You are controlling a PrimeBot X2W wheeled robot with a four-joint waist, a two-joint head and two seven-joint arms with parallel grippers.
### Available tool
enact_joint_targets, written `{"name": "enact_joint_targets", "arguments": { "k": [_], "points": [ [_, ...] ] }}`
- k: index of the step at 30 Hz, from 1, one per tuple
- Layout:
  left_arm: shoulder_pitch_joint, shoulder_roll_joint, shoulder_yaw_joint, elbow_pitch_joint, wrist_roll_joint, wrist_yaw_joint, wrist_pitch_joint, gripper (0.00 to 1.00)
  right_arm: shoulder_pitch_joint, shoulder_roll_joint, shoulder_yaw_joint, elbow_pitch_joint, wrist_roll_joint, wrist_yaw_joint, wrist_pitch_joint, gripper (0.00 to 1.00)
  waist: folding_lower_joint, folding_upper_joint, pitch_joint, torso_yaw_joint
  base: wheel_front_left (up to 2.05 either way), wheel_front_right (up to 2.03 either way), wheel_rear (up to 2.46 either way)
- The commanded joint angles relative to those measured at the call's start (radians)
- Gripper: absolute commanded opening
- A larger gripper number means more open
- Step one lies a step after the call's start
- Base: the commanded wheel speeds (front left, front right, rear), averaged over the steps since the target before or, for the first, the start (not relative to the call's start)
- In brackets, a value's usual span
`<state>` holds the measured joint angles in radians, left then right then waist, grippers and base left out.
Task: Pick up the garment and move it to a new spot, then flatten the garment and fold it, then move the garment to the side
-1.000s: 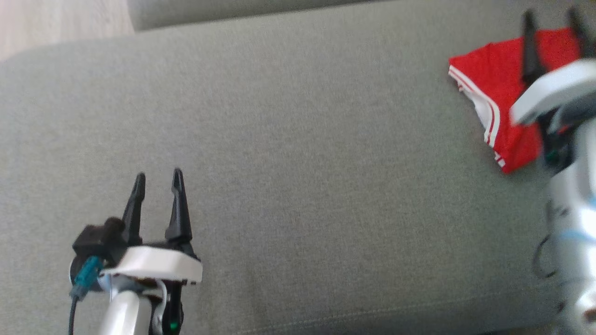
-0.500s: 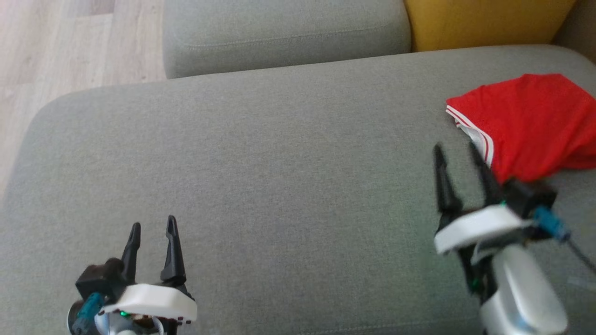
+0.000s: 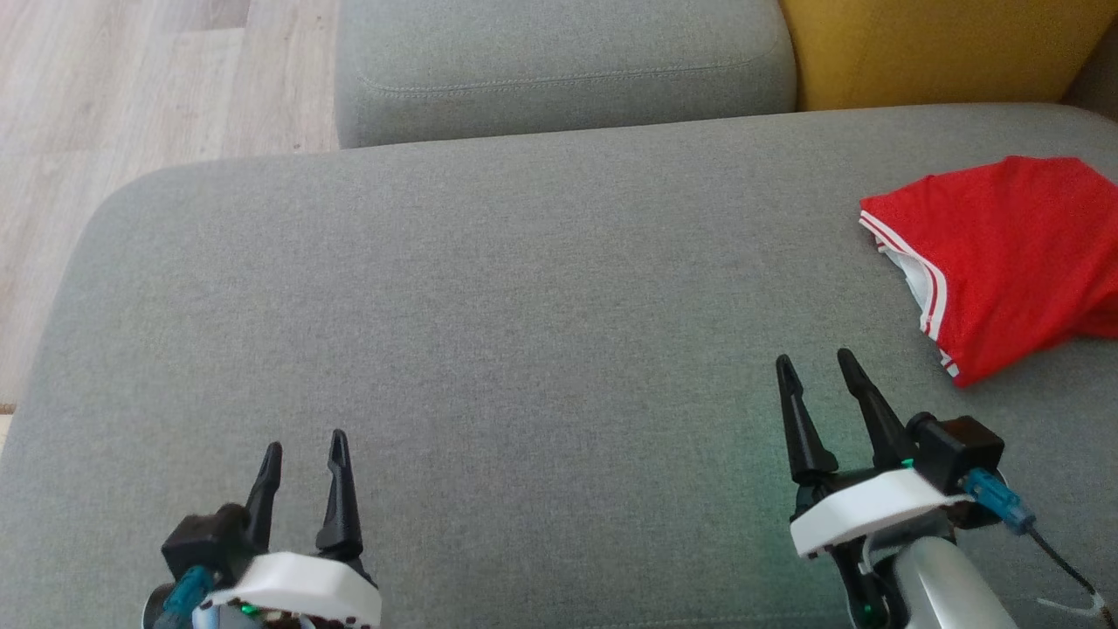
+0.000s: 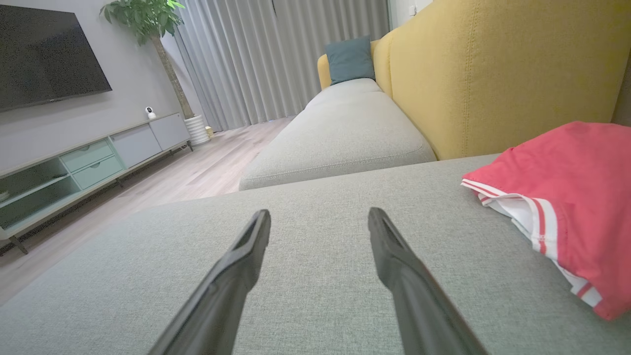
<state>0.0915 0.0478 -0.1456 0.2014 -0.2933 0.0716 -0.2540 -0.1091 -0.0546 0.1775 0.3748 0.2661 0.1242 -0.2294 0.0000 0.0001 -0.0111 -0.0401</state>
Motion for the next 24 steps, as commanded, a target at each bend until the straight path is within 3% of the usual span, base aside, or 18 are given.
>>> {"name": "enact_joint_targets", "arguments": {
  "k": [1,13,14,24],
  "points": [
    [-0.035,0.002,0.031,-0.025,0.0,0.004,-0.008,1.0,-0.033,0.004,0.02,-0.022,0.004,0.007,-0.011,1.0,0.0,-0.0001,-0.001,0.001,0.0,0.0,0.0],
    [-0.04,0.002,0.03,-0.043,0.022,0.003,-0.008,1.0,-0.045,0.004,0.014,0.001,-0.005,0.007,-0.015,1.0,0.0,-0.0001,-0.002,-0.004,0.0,0.0,0.0],
    [0.0,0.0,-0.001,-0.004,0.013,0.003,0.0,0.0,-0.002,0.0,-0.008,0.032,-0.001,0.0,-0.001,0.0,0.0,-0.0001,-0.002,-0.004,0.0,0.0,0.0],
    [0.019,0.0,0.004,0.06,-0.042,-0.005,0.02,0.0,0.038,-0.001,-0.012,0.082,0.056,0.0,0.012,0.0,0.0,-0.0001,-0.001,-0.002,0.0,0.0,0.0]
  ]
}}
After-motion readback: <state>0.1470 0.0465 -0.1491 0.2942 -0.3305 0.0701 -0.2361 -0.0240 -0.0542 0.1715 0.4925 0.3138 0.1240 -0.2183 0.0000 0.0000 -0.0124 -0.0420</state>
